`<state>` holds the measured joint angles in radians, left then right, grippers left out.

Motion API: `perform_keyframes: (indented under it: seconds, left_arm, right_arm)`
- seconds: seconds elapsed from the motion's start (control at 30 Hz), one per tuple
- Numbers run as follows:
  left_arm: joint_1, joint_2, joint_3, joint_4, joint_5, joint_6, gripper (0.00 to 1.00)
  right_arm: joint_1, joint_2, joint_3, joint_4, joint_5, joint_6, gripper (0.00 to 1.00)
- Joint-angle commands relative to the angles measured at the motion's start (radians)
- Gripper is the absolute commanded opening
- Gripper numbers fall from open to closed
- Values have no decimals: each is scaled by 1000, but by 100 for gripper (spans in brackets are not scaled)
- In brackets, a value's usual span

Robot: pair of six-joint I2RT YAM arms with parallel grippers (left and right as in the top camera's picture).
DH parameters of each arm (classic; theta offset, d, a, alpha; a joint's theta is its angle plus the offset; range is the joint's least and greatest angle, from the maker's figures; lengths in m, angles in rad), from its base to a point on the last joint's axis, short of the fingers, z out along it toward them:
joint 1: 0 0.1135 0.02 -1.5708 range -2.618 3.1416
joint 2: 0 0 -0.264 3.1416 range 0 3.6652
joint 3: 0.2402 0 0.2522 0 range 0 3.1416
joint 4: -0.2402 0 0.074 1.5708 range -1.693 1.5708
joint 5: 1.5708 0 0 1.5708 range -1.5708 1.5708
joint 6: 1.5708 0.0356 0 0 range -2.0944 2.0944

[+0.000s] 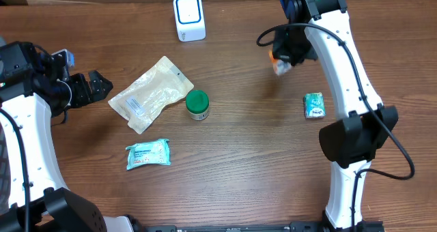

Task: Scan the item barcode
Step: 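Carry the orange box right and set it beside the packet, then move the right gripper left over the green-lidded jar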

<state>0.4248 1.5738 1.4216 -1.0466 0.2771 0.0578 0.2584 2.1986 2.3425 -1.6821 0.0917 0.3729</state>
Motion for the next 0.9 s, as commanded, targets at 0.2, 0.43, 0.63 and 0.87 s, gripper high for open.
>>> perform_keyframes:
  seconds: [0.2,0.43,0.63,0.87]
  left_arm:
    - [-6,-10,0,3,4,-10,100]
    - [-6,-10,0,3,4,-10,100]
    - [-6,-10,0,3,4,-10,100]
    - [-6,-10,0,3,4,-10,100]
  right_arm:
    - [-87,8,-347,81,2,82,4]
    - [-121,8,-481,189,18,106,4]
    - [-121,9,-487,176,20,94,29]
    - [-125,8,-407,144,-35,90,35]
